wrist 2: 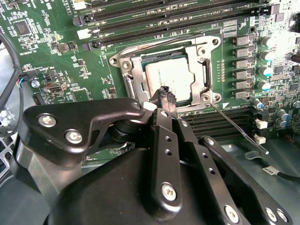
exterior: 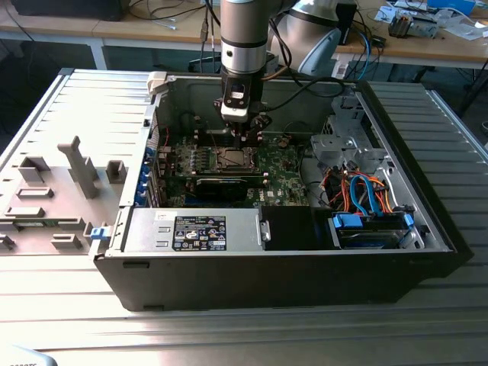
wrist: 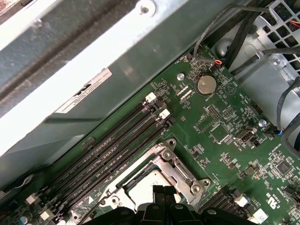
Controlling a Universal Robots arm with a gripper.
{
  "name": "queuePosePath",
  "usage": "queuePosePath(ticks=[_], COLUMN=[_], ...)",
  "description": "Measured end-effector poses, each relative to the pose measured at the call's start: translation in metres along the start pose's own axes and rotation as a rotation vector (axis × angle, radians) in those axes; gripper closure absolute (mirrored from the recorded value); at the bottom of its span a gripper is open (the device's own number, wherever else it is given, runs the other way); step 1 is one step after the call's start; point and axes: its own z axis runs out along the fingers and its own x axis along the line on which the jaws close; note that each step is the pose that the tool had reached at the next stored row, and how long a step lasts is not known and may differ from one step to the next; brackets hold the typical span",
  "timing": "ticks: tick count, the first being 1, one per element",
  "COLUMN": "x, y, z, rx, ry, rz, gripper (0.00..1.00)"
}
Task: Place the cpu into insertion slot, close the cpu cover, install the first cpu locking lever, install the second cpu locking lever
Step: 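Install the first cpu locking lever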
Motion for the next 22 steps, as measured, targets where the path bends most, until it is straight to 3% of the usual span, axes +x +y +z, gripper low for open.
queuePosePath(ticks=[22], x=[0.0], y=[0.0], z=[0.0], rx=[-0.0011], ry=[-0.0002], rz=[-0.021], gripper=[0.89])
